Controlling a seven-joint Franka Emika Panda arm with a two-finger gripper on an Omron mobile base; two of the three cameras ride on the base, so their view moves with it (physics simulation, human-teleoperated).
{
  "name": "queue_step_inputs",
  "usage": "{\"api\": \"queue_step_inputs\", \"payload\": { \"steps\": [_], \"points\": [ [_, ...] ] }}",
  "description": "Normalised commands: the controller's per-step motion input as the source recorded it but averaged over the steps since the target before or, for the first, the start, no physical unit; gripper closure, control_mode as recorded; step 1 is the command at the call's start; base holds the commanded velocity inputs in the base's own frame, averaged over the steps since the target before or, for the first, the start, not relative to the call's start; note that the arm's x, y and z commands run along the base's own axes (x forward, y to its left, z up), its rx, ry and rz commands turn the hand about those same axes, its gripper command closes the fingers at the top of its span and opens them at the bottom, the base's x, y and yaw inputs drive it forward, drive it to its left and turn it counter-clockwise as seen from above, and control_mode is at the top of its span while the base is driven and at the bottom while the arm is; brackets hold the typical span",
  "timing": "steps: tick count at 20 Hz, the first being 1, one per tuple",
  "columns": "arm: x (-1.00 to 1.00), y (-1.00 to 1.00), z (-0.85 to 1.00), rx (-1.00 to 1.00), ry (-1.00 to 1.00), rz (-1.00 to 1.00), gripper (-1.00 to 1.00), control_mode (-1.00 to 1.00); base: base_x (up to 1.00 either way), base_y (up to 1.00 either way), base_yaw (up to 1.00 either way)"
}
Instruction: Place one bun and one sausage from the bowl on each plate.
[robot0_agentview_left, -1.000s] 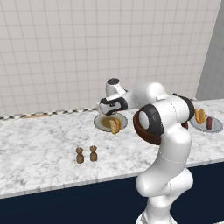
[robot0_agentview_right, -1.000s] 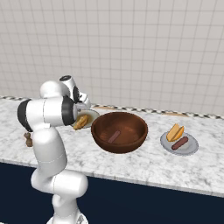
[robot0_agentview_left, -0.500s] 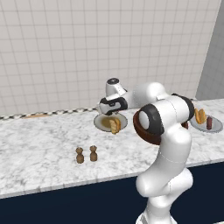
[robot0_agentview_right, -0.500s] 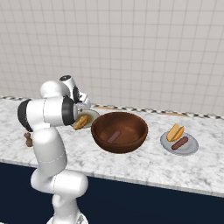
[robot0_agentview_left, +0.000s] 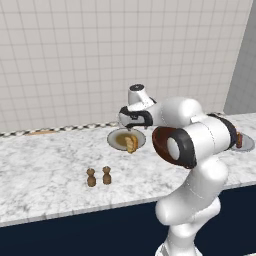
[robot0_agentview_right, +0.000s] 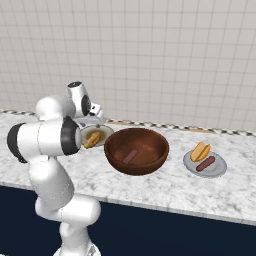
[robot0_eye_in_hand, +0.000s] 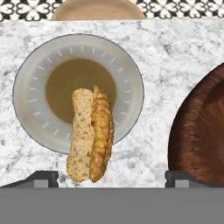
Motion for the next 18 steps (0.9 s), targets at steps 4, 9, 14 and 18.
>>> {"api": "queue_step_inputs", "payload": {
  "steps": [4, 9, 14, 18],
  "points": [
    [-1.0, -0.52, 0.39, 0.0, 0.03, -0.02, -1.0, -1.0, 0.0, 0.0, 0.0],
    [-0.57, -0.72, 0.02, 0.06, 0.0, -0.03, -1.0, -1.0, 0.0, 0.0, 0.0],
    [0.06, -0.86, 0.0, 0.12, 0.0, -0.02, -1.0, -1.0, 0.0, 0.0, 0.0],
    [0.41, -0.64, 0.0, 0.08, 0.0, -0.04, -1.0, -1.0, 0.0, 0.0, 0.0]
  ]
}}
